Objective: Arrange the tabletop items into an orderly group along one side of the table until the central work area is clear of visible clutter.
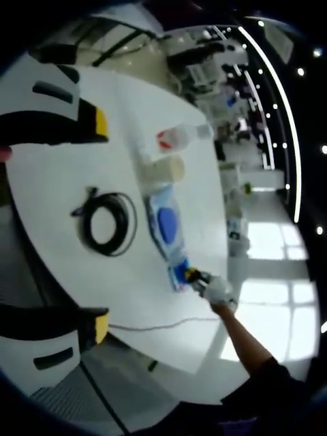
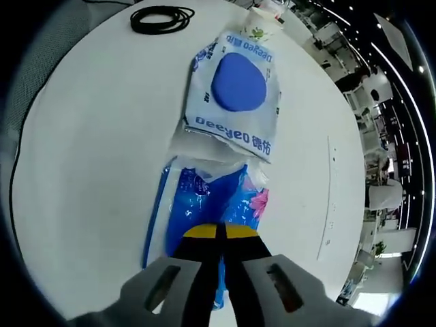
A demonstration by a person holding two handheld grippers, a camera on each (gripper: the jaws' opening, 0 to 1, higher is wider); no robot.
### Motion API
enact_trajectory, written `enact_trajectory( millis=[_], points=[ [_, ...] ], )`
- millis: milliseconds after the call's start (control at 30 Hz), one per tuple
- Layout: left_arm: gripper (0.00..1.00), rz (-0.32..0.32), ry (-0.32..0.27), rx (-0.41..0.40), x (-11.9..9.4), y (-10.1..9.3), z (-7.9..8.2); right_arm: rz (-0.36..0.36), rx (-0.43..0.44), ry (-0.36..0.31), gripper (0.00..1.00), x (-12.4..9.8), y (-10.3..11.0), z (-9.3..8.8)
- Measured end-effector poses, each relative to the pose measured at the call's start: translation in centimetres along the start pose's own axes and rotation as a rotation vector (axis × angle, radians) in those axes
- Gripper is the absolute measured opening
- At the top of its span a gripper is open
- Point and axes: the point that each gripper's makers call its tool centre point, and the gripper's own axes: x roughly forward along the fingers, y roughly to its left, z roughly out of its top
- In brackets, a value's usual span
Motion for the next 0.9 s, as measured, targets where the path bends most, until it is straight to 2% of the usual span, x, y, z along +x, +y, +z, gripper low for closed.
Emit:
enact_trajectory(
  millis=[333,467,700,900],
  points=[
    [0.96,0.002,-0.001,0.002,0.0,0.1,0.1,0.000,-0.008,0.001,0.00,0.0,0.1,-0.1],
    [0.96,0.003,-0.001,0.000,0.0,0.1,0.1,0.005,-0.057,0.001,0.00,0.0,0.1,-0.1],
    [0.96,0.006,-0.001,-0.002,-0.1,0.1,0.1,0.009,-0.089,-0.014,0.00,-1.1,0.7,1.5],
    [0.95,0.008,0.002,-0.003,-0.1,0.2,0.1,0.008,-0.110,-0.019,0.00,-1.5,0.8,1.9]
  ],
)
